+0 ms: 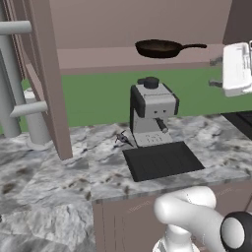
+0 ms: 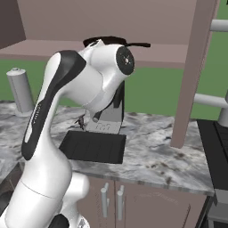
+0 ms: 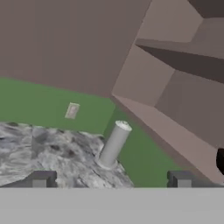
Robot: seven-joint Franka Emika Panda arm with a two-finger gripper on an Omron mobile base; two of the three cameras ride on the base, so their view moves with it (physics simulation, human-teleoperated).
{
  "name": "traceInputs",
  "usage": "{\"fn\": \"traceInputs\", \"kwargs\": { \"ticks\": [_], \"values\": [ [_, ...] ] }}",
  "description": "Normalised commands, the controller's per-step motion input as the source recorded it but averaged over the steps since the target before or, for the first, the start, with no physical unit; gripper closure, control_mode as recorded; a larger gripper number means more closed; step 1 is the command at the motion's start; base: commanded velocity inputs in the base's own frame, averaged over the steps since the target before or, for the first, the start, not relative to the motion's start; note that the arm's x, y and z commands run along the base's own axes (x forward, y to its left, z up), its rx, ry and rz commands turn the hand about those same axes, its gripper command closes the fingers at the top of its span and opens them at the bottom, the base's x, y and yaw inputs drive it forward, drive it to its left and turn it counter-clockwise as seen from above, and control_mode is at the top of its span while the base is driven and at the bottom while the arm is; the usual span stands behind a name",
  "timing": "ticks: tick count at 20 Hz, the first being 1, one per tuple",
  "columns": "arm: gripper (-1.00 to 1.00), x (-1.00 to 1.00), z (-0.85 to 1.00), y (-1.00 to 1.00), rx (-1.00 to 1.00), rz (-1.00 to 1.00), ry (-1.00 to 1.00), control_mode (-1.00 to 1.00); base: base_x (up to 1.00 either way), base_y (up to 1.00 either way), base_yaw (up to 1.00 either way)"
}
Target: Pick the pan from the cabinet and place it on the stove. Then turn on the stove burner for the pan.
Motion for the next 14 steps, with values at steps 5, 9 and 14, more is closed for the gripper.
{"fn": "traceInputs", "kwargs": {
  "ticks": [5,9,14],
  "values": [
    [-1.0,0.51,0.1,-0.14,-0.01,-0.04,-0.15,-1.0,0.0,0.0,0.0],
    [-1.0,0.59,0.16,-0.22,-0.01,-0.02,-0.09,-1.0,0.0,0.0,0.0],
    [-1.0,0.47,0.14,-0.25,-0.05,-0.03,-0.06,-1.0,0.0,0.0,0.0]
  ]
}}
